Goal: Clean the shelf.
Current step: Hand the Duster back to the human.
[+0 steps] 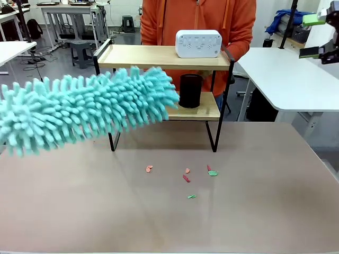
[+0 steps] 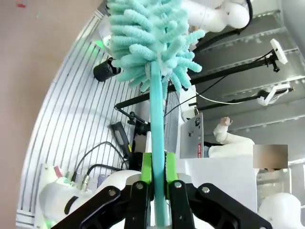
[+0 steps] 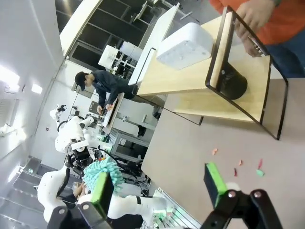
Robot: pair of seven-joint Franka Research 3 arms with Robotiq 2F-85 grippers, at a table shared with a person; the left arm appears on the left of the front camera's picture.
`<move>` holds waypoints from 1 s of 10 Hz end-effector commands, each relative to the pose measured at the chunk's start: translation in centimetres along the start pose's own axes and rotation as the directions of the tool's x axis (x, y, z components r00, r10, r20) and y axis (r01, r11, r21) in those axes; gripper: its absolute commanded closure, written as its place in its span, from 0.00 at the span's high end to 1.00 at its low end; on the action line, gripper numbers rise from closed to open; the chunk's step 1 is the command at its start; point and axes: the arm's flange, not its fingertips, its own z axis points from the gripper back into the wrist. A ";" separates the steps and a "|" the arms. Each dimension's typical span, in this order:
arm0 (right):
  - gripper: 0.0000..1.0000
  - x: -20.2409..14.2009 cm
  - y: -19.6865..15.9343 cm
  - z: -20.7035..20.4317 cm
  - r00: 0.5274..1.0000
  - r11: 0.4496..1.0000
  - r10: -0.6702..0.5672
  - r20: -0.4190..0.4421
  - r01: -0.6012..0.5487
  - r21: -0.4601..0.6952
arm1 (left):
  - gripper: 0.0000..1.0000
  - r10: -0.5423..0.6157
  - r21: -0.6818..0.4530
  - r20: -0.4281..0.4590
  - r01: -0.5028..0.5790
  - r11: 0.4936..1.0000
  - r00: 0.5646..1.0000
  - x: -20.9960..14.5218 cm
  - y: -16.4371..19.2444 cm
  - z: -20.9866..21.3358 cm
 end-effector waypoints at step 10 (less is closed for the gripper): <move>1.00 -12.6 5.3 -19.2 0.594 0.943 0.240 -0.767 0.046 0.330 | 0.13 -0.077 -0.143 -0.277 0.038 0.989 0.958 10.4 2.3 -7.0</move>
